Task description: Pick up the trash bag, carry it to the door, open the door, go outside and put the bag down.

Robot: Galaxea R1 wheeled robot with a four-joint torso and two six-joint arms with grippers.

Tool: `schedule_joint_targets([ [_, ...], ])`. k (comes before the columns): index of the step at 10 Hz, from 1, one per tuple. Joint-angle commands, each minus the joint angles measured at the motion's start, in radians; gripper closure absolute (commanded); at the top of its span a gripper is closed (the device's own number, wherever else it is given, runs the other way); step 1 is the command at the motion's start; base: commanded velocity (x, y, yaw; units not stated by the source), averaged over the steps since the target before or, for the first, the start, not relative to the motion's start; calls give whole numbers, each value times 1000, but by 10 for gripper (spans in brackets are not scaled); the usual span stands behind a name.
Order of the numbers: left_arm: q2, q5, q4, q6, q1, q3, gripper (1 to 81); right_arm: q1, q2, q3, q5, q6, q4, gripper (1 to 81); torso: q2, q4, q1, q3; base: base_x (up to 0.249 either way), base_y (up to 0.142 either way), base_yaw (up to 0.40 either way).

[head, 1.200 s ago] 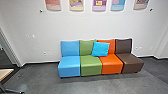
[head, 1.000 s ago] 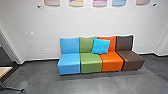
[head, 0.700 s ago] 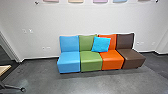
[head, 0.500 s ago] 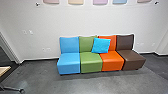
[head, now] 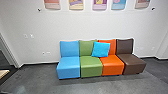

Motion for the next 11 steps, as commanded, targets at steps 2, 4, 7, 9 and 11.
schedule_joint_targets([
  [2,-51,82,-72,-8,-109,20,10,167,-75,57,-127,2,53,10,-131,0,84,-95,0,0,0],
  [4,-54,85,-104,-8,-128,15,10,205,-77,50,-151,19,61,10,-185,0,117,-124,0,0,0],
  [7,-54,99,-125,-11,-157,7,10,250,-73,33,-199,25,61,10,-291,0,185,-224,0,0,0],
  [9,-51,99,-142,-11,-168,-6,10,263,-77,27,-208,25,65,10,-365,0,233,-294,0,0,0],
  [11,-51,99,-156,-11,-180,-9,10,287,-78,25,-233,26,74,10,-437,0,280,-362,0,0,0],
])
